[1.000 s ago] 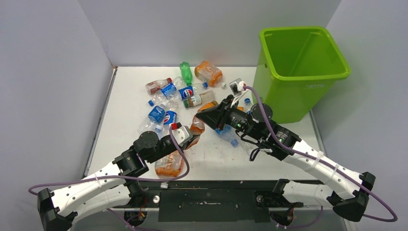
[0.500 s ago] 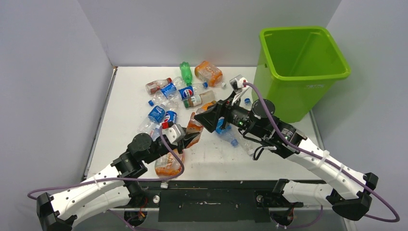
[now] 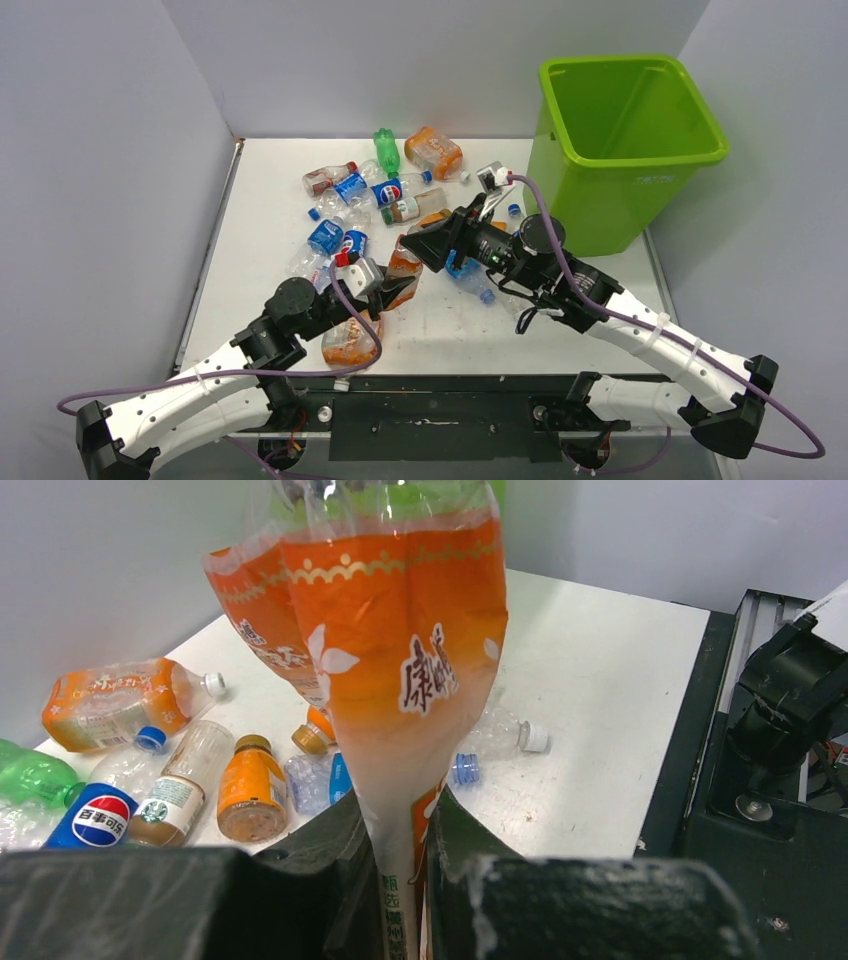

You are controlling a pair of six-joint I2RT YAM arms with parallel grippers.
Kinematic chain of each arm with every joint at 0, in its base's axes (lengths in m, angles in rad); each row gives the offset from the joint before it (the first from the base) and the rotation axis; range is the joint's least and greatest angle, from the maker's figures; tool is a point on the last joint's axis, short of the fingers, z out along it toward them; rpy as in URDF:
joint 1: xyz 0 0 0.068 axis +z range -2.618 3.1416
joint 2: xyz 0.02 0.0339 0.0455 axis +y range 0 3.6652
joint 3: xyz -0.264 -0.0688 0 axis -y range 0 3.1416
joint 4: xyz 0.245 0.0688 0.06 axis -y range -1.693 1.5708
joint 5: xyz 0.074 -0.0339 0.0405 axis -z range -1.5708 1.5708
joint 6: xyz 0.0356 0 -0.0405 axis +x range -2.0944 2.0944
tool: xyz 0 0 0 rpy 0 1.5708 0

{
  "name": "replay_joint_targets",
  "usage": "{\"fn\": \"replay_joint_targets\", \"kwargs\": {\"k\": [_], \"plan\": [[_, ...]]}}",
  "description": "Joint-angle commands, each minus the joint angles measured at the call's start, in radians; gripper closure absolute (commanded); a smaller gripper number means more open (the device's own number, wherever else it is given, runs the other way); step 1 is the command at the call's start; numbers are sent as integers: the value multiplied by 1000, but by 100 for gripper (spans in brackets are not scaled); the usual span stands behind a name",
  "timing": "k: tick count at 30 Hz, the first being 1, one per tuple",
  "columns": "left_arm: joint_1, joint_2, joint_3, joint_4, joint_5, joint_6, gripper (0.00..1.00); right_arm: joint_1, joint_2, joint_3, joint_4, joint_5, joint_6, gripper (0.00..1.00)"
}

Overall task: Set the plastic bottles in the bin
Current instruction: Pick up the plastic bottle at the center of the board.

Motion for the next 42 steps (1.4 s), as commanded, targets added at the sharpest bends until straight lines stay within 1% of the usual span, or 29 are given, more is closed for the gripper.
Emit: {"fn": "replay_joint_targets", "kwargs": {"k": [1,3,5,6,7,8,9,10,11,13,14,16,18,20,21,24,27,29,31,32,33,35,39,40,42], "plan": [[3,-4,15,66,16,-14,100,1,19,-6,133,-27,35,54],[3,-5,13,66,10,-13,100,1,33,-9,141,-44,41,71],[3,-9,11,66,1,-14,100,1,43,-7,139,-54,49,92],[3,-10,10,66,-5,-16,94,1,44,-3,133,-53,46,94],[3,-13,9,64,-10,-17,75,1,43,10,120,-49,31,95],[3,-18,7,62,-19,-19,52,1,39,39,88,-33,2,95],[3,-24,5,63,-37,-26,33,0,36,80,38,-12,-37,95],[3,-32,2,64,-45,-26,5,1,36,136,-25,17,-81,95],[3,-44,-3,69,-49,-26,3,1,35,200,-93,59,-130,95],[3,-69,-18,84,-66,-25,4,0,42,340,-224,142,-217,95],[3,-78,-24,90,-76,-23,4,-1,47,407,-274,208,-262,95],[3,-97,-28,93,-93,-14,4,-1,56,539,-339,339,-356,95],[5,-106,-28,86,-119,-6,4,-1,55,639,-340,510,-456,95],[5,-113,-29,81,-136,-7,4,-1,42,678,-268,684,-547,95],[4,-117,-32,79,-137,-11,4,0,37,683,-217,782,-618,95],[5,-117,-37,88,-145,0,4,1,33,662,-22,964,-795,95],[4,-111,-35,85,-167,-1,4,1,76,656,184,1085,-981,95],[5,-111,-37,80,-178,4,4,-1,131,681,299,1125,-1085,95],[4,-111,-36,75,-204,8,4,-20,182,717,364,1147,-1147,95],[4,-110,-35,73,-217,9,4,-48,211,741,372,1152,-1154,95],[5,-108,-34,72,-230,8,4,-98,239,776,342,1148,-1124,95],[5,-104,-33,70,-239,7,4,-239,294,869,208,1111,-974,95],[4,-87,-26,63,-251,4,4,-416,335,847,141,1056,-751,95],[5,-82,-22,57,-260,4,4,-470,344,842,109,1024,-651,95],[5,-69,-16,49,-281,1,4,-549,373,846,59,994,-536,95]]}}
